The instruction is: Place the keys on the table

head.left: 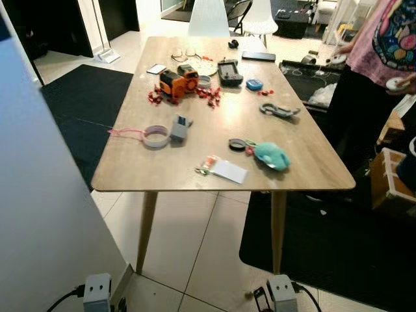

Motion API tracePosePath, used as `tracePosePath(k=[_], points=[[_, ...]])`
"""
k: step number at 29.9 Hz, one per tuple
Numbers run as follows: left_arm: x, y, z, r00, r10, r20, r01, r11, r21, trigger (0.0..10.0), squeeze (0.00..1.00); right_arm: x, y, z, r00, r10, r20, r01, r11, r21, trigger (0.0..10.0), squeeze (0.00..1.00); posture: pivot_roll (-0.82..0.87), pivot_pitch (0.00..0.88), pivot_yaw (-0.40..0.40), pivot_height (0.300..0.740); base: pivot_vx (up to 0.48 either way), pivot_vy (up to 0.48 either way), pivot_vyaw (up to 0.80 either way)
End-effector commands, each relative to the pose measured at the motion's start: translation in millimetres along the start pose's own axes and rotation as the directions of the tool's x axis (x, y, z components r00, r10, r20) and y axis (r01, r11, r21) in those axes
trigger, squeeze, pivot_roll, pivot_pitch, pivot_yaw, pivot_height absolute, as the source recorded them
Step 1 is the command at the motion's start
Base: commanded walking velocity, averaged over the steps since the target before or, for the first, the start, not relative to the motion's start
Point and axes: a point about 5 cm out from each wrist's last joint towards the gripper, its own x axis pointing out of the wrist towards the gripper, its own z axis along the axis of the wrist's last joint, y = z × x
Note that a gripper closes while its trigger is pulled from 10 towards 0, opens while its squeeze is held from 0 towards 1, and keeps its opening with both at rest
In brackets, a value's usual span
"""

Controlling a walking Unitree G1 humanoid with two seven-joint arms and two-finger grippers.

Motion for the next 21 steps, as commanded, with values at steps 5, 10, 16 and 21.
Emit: tracePosePath(k=[5, 10, 16, 21], points=[[0.5, 3.3, 1, 1.0, 0.011, -0.012, -0.011, 0.999, 0.035, 10.0, 0.0, -1.2, 3.5, -7, 1.0, 0.007, -0.028, -0.007, 1.0, 0.004, 10.0, 0.0, 0.03, 0.1, 0.003, 0.74, 0.0, 0.0, 0.0], [2.5, -0.9, 5, 1.0, -0.007, 0.001, 0.007, 0.999, 0.046, 10.0, 0.0, -2.1, 2.1, -9, 0.999, 0.001, -0.034, 0.0, 1.0, 0.005, 10.0, 0.0, 0.03, 0.096, 0.003, 0.74, 0.0, 0.0, 0.0], [4.4, -3.6, 7, 1.0, -0.007, 0.0, 0.007, 0.999, 0.053, 10.0, 0.0, -2.5, 1.4, -10, 0.999, -0.004, -0.036, 0.004, 1.0, 0.004, 10.0, 0.0, 0.03, 0.093, 0.002, 0.74, 0.0, 0.0, 0.0], [5.0, -4.5, 11, 1.0, -0.005, 0.031, 0.004, 0.999, 0.047, 10.0, 0.0, -2.3, 1.8, -10, 0.999, -0.001, -0.037, 0.001, 1.0, 0.0, 10.0, 0.0, 0.03, 0.092, 0.001, 0.74, 0.0, 0.0, 0.0]])
